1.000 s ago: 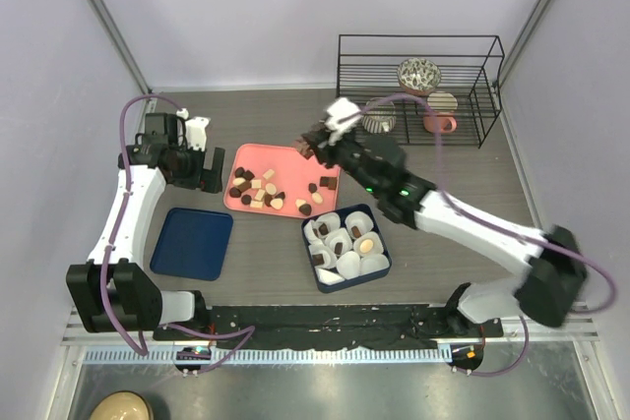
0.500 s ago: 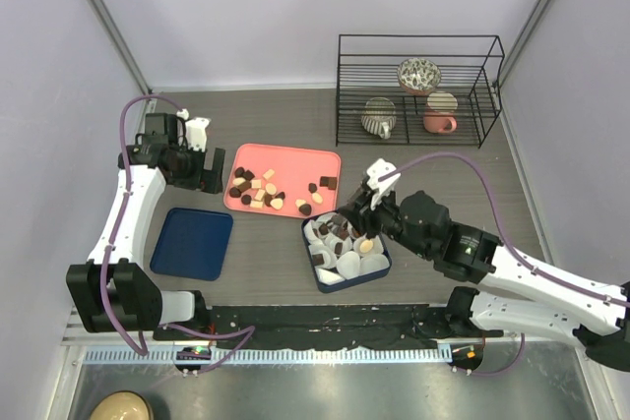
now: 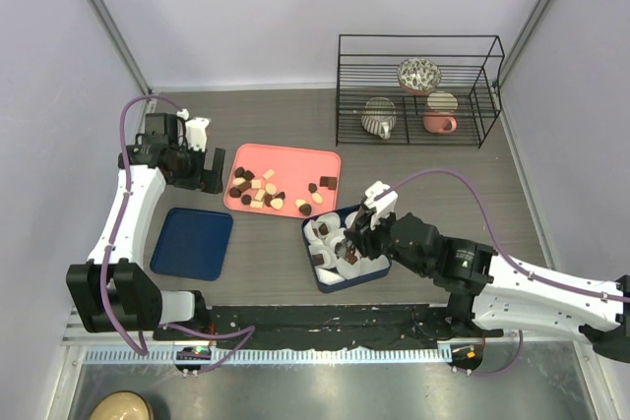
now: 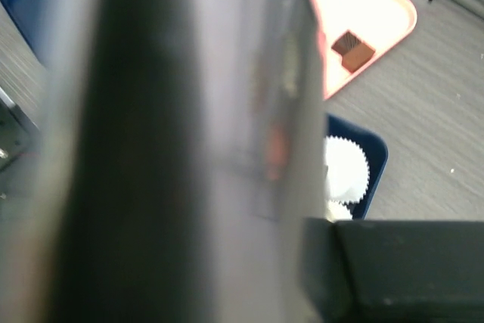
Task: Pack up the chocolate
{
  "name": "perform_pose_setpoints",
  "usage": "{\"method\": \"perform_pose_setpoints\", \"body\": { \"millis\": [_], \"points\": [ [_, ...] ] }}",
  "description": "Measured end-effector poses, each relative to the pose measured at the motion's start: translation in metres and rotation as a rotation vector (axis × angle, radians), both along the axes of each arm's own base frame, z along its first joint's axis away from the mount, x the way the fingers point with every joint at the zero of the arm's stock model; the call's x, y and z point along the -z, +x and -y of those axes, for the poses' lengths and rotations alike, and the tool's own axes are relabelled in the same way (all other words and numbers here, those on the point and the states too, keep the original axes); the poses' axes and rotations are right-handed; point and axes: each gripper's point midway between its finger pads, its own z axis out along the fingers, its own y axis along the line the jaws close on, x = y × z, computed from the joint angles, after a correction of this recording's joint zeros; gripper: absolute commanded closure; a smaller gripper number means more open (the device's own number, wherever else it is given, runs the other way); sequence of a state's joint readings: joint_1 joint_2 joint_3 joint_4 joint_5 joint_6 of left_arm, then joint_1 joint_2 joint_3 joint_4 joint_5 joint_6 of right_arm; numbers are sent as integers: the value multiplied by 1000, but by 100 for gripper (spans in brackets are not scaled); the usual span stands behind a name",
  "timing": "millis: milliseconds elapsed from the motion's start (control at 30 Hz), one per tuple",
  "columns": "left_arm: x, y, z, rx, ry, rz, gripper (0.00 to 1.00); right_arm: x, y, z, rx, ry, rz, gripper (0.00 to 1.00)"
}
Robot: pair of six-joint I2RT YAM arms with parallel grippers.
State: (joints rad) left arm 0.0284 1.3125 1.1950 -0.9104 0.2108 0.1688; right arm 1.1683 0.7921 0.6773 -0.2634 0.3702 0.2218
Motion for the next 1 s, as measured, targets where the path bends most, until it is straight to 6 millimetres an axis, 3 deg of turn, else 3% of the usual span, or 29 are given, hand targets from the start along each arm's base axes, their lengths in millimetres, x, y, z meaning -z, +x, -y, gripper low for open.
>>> {"method": "perform_pose_setpoints", "body": {
  "millis": [367,600,667,900,1000],
  "points": [
    [0,0,0,5,3,0,0,25,-1,0,17,-15,-20,53],
    [0,0,-1,15,9,3,0,17,-1,0,19,-5,-1,60],
    [0,0,-1,16,10,5,0,4,1,-2,15,10,18,63],
    [-2,0,2,23,-2,10,0,-95,20,-29,5,142,196,64],
    [-2,-1,3,27,-9,10,0,-112,40,-50,10,151,276,65]
  ]
}}
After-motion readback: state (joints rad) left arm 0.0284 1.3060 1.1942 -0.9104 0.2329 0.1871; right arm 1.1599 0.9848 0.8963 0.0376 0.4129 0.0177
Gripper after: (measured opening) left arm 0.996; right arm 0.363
